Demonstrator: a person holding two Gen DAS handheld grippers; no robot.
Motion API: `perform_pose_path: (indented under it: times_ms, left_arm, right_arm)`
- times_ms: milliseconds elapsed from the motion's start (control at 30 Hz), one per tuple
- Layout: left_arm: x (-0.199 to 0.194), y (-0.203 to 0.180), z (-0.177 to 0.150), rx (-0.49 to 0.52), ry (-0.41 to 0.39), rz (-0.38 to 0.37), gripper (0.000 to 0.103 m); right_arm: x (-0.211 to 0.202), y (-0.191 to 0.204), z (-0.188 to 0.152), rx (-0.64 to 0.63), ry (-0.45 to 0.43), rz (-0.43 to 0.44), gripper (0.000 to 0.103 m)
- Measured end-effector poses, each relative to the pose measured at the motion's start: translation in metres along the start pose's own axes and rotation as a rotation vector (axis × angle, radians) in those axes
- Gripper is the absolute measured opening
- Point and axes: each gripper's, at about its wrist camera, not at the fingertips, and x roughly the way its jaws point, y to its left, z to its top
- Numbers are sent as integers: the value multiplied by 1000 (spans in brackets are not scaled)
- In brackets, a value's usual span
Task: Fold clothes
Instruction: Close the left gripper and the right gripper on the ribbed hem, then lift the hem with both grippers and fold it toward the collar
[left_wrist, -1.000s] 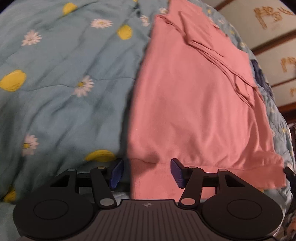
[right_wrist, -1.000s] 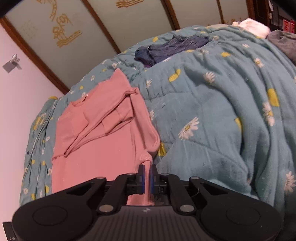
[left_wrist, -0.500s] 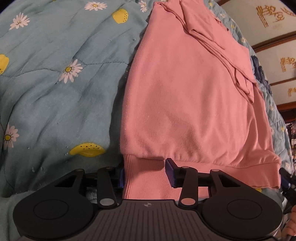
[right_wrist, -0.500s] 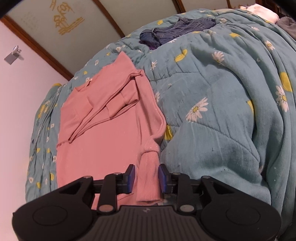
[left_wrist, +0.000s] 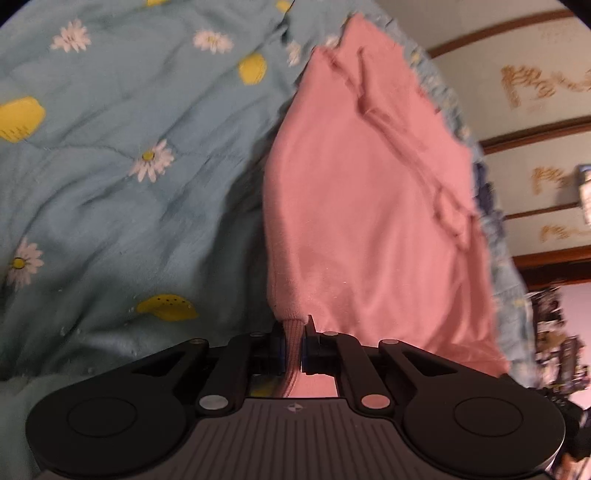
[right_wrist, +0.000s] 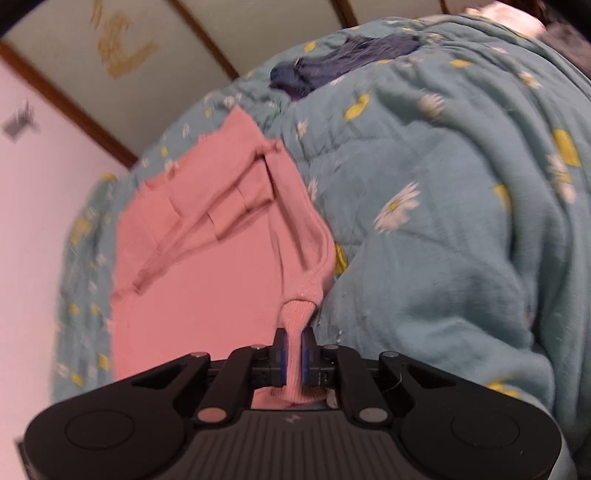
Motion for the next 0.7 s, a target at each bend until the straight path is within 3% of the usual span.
perform_pose_path:
  times_ms: [233, 433, 533, 700]
  left_arm:
    - [-45, -6, -9, 6, -79, -50, 5]
    - [-79, -15, -22, 64, -106, -54, 4]
    - [-93, -18, -30, 75, -115, -69, 4]
    - [-88, -13, -37, 106, -93, -36, 4]
  right_arm:
    - [-38, -21, 4, 82, -22, 105, 6]
    - [-65, -23, 3, 79, -50, 170, 6]
    - [-76, -20, 3, 65, -62, 180, 6]
    - [-72, -19, -1, 5, -25, 94, 11]
